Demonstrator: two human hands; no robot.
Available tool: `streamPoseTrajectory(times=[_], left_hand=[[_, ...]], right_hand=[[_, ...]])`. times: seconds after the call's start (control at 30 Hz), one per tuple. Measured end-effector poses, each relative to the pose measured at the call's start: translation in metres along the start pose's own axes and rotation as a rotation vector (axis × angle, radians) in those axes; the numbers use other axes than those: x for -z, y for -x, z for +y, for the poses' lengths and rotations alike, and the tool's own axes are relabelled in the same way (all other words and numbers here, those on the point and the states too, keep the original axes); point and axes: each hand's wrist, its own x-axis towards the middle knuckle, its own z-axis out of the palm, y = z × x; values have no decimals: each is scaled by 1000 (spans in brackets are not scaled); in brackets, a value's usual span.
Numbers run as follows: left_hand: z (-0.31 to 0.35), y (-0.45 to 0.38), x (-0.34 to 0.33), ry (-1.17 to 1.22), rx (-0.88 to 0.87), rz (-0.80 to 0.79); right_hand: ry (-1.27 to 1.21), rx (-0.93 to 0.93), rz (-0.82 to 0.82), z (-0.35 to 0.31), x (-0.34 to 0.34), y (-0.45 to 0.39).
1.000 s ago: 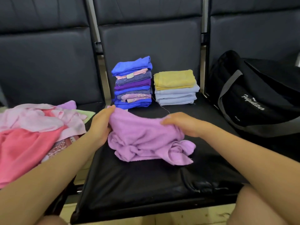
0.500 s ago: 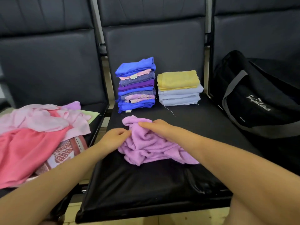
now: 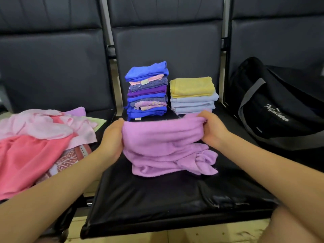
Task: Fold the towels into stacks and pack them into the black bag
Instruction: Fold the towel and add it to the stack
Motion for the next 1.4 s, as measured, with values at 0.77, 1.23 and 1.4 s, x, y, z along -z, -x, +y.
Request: streamPoseTrajectory(times=[0.77, 1.23, 1.4], left_hand=[[-56, -23, -72, -1599, -85, -267], [-24, -53, -18, -119, 149, 39], [-32, -70, -18, -366, -94, 249]], right_hand=[[794, -91, 100, 7, 30, -6], [918, 176, 114, 6, 35, -22], [710, 254, 108, -1, 15, -35]])
